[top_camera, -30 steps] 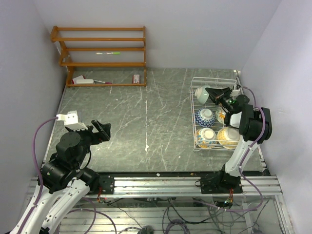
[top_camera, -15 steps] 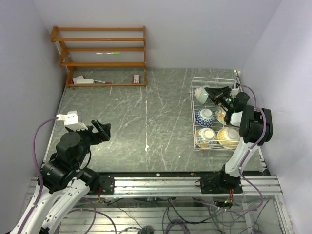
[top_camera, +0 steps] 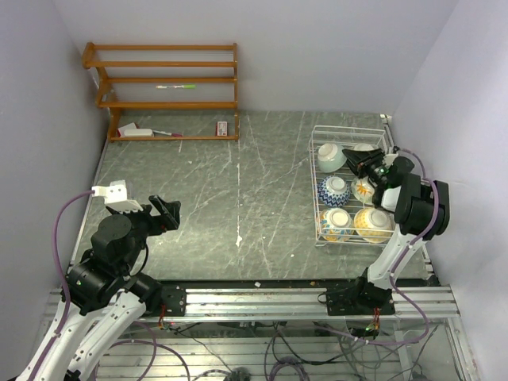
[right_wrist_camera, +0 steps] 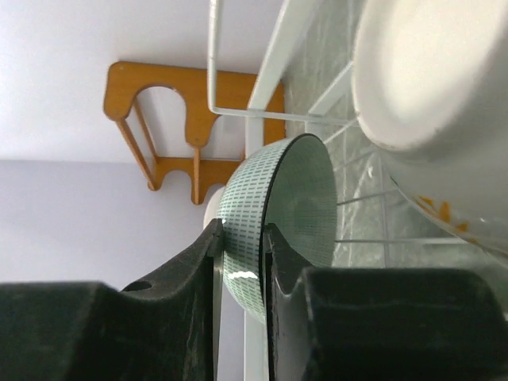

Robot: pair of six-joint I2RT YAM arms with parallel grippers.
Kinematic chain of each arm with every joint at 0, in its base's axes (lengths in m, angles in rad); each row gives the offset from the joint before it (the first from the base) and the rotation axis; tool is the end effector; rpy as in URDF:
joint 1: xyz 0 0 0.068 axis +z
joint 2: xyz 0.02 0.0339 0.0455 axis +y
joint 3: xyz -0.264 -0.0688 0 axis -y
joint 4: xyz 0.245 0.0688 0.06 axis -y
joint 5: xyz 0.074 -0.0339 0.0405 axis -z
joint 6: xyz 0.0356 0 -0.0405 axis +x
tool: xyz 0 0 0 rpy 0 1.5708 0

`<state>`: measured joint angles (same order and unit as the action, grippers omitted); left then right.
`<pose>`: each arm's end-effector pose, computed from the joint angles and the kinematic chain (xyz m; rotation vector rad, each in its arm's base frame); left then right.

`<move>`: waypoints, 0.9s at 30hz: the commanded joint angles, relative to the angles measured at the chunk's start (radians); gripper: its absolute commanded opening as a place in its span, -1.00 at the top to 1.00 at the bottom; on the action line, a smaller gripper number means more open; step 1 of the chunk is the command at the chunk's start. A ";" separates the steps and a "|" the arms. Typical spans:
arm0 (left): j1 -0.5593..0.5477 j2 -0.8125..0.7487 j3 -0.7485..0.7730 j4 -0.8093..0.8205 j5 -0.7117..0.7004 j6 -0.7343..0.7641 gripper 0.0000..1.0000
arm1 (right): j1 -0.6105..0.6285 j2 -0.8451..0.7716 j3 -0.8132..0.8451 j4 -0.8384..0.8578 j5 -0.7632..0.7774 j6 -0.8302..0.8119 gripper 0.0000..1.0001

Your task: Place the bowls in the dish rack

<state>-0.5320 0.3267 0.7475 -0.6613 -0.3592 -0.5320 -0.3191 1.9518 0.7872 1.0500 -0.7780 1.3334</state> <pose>0.0695 -0.0264 0.3275 -0.2562 1.7987 -0.4342 0.3580 -0.0920 0.1459 0.8520 1.6530 1.3821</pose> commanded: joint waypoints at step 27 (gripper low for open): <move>-0.008 -0.012 0.028 0.003 -0.012 -0.006 -0.97 | 0.081 -0.218 0.178 -0.839 0.305 -0.526 0.01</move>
<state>-0.5320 0.3225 0.7475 -0.6628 -0.3592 -0.5320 -0.2592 1.7798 0.9295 0.3031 -0.5316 0.8856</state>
